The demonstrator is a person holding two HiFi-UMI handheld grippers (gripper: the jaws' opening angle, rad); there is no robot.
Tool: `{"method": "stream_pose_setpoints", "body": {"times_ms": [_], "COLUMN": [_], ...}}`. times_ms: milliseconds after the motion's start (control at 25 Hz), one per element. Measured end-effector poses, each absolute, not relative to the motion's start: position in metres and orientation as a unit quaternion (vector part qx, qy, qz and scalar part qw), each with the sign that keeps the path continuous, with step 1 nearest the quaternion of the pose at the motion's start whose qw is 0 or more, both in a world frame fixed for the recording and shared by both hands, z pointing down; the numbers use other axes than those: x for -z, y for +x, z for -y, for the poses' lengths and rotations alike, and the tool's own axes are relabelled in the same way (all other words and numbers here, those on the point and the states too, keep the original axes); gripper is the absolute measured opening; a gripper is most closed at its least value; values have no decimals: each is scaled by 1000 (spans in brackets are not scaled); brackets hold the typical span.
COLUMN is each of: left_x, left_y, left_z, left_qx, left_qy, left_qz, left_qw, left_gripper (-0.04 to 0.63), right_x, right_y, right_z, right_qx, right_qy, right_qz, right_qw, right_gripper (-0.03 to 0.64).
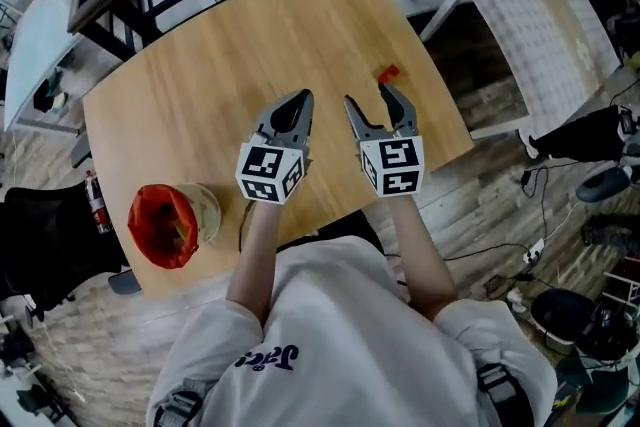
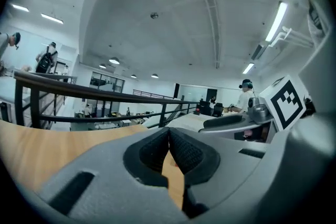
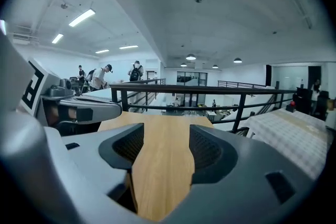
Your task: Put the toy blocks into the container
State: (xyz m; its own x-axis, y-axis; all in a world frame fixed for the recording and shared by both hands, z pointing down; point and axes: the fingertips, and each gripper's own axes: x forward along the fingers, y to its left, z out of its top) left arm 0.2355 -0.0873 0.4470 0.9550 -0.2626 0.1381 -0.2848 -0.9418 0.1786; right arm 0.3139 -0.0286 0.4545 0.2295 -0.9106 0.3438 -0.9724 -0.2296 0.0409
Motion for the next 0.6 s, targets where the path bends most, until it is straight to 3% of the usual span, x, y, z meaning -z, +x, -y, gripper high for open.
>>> {"method": "stream_pose_setpoints", "body": {"times_ms": [360,600], "left_x": [-499,-538], "left_y": [324,362], "left_z": [76,82], "left_qx": [-103,-138], "left_qy": [987,984], "left_qz": [69,46], "left_qw": [98,102], "left_gripper": [14,14], "right_x": [-554,-617], "right_y": [394,441], "right_z": [5,13], "right_qx": [-214,-268], "right_qy": [718,707], "right_qz": [611,589], "right_qw": [256,284], "right_gripper": [264,262]}}
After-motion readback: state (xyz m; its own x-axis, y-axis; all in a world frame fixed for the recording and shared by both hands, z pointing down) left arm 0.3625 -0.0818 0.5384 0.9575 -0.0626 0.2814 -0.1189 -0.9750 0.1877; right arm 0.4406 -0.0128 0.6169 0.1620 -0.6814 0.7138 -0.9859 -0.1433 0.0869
